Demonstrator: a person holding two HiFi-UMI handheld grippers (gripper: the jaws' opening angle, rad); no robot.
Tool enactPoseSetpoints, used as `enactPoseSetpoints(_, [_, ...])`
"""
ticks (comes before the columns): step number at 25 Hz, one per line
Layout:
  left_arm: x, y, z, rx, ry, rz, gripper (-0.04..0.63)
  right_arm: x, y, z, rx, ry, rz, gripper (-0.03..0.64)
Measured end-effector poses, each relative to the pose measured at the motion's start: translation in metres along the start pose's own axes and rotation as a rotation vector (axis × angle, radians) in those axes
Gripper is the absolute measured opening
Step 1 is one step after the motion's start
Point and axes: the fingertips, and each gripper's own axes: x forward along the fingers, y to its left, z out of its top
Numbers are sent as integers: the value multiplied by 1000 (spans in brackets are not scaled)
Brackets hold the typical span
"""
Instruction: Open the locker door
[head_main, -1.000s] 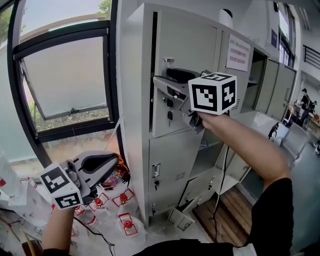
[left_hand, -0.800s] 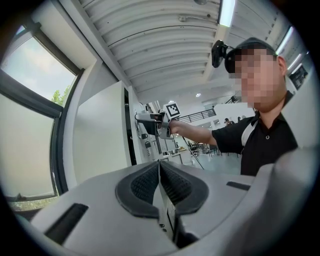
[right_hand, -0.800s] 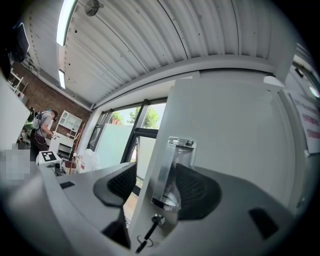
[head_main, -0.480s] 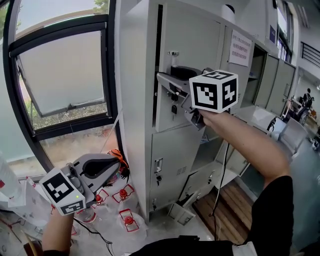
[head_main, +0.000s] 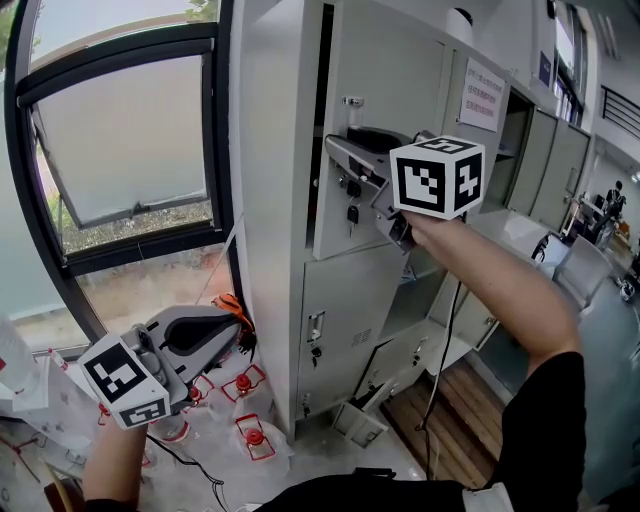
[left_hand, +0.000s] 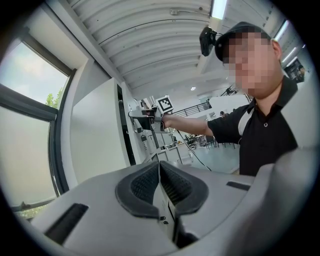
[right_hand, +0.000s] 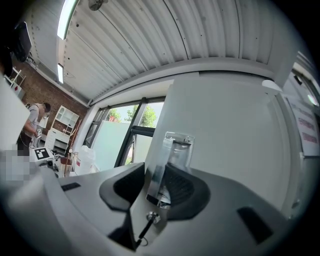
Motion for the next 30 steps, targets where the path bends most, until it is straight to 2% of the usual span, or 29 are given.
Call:
enactPoseSetpoints(7, [4,-8,0,-13,7,0,20,-17,3,3,8,-12,36,133])
enactPoseSetpoints(15, [19,-21,2,-75,-18,6,20,-41,6,7,29,-36,99,132])
enactPoseSetpoints(24, [52,-30,17,-87,-49,101,20,-67,7,8,30,-52,221,130])
enactPoseSetpoints(30, [70,-27,44,-58,-91,224,18,-89,8,11,39,-89,317,129])
